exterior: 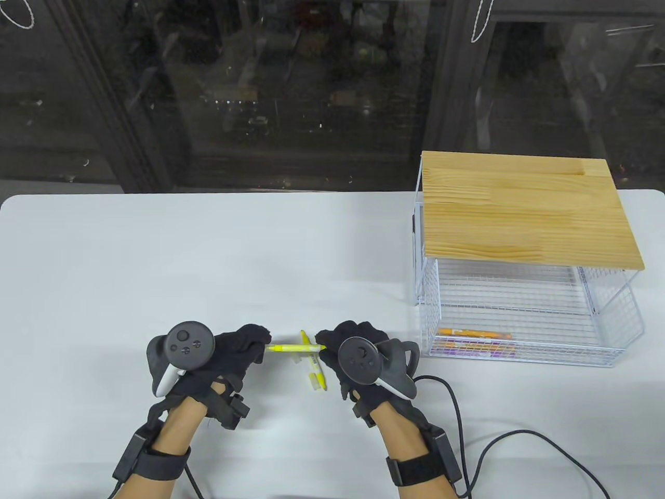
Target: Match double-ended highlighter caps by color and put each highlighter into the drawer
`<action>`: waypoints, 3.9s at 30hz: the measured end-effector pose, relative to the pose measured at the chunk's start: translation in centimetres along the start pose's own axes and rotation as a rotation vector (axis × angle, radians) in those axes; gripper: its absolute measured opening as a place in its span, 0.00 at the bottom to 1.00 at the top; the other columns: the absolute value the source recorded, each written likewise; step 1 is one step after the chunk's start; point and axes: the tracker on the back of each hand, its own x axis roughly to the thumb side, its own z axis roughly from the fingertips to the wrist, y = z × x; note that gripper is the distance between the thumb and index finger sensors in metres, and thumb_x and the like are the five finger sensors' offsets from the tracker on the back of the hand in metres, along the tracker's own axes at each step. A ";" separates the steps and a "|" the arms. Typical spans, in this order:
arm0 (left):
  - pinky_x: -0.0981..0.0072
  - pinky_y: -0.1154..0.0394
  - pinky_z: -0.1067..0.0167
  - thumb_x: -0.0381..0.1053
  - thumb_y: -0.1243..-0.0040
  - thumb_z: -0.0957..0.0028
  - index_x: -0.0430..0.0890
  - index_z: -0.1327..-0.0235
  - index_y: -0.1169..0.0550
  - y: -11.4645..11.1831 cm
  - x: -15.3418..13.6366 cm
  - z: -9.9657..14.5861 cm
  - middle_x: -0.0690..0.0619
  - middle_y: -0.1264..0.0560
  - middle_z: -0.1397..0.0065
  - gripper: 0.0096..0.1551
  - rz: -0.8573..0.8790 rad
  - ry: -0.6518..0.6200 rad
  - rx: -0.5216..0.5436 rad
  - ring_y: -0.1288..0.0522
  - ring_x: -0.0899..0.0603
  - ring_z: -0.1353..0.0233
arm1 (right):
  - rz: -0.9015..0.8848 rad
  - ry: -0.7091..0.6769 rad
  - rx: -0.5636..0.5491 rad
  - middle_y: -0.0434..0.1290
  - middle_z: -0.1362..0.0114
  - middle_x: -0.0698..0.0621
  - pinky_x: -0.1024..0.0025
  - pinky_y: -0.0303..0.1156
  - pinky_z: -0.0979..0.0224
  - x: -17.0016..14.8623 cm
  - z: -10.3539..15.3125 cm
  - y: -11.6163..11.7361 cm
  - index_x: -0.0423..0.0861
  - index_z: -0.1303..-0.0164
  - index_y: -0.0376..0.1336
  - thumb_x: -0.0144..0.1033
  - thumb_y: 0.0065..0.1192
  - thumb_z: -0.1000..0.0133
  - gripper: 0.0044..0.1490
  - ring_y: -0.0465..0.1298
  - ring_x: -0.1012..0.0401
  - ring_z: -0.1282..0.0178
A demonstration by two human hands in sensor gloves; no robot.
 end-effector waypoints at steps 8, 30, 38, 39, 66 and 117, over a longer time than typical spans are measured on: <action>0.40 0.19 0.53 0.50 0.33 0.59 0.57 0.50 0.13 -0.3 1.2 0.2 0.49 0.09 0.57 0.22 -0.156 -0.085 0.010 0.14 0.41 0.56 | 0.056 -0.035 -0.017 0.79 0.39 0.54 0.44 0.71 0.32 0.6 0.2 -0.1 0.60 0.44 0.75 0.46 0.72 0.54 0.26 0.78 0.52 0.42; 0.40 0.19 0.51 0.49 0.34 0.60 0.54 0.48 0.14 -0.6 2.1 0.5 0.48 0.10 0.57 0.24 -0.174 -0.165 0.007 0.14 0.41 0.55 | 0.132 -0.125 -0.086 0.80 0.43 0.53 0.47 0.71 0.32 1.4 0.3 -0.8 0.56 0.48 0.77 0.40 0.72 0.58 0.26 0.79 0.52 0.46; 0.43 0.17 0.54 0.52 0.29 0.62 0.55 0.49 0.14 0.4 1.7 0.5 0.54 0.09 0.53 0.25 -0.150 -0.112 0.060 0.12 0.44 0.56 | 0.134 -0.109 -0.031 0.78 0.38 0.54 0.44 0.70 0.32 1.8 0.3 -0.4 0.57 0.41 0.74 0.46 0.73 0.53 0.28 0.78 0.51 0.41; 0.44 0.17 0.55 0.52 0.29 0.62 0.54 0.49 0.14 0.2 1.8 0.4 0.54 0.08 0.54 0.25 -0.156 -0.118 0.050 0.12 0.44 0.56 | 0.142 -0.118 -0.019 0.78 0.37 0.54 0.44 0.70 0.32 2.3 0.3 0.0 0.57 0.41 0.74 0.46 0.73 0.53 0.28 0.78 0.52 0.40; 0.39 0.20 0.51 0.54 0.31 0.60 0.55 0.46 0.14 1.0 0.8 0.6 0.51 0.13 0.41 0.26 -0.264 -0.030 0.092 0.15 0.37 0.46 | 0.197 -0.003 -0.235 0.79 0.38 0.55 0.48 0.72 0.34 1.0 1.4 -6.1 0.62 0.40 0.74 0.44 0.76 0.54 0.28 0.78 0.52 0.45; 0.39 0.20 0.51 0.57 0.35 0.58 0.54 0.46 0.14 0.8 0.6 0.4 0.49 0.13 0.40 0.26 -0.234 0.009 0.012 0.15 0.36 0.46 | 0.134 0.650 -0.305 0.76 0.28 0.51 0.35 0.60 0.29 -16.5 4.9 -10.1 0.62 0.40 0.75 0.35 0.72 0.50 0.27 0.65 0.39 0.26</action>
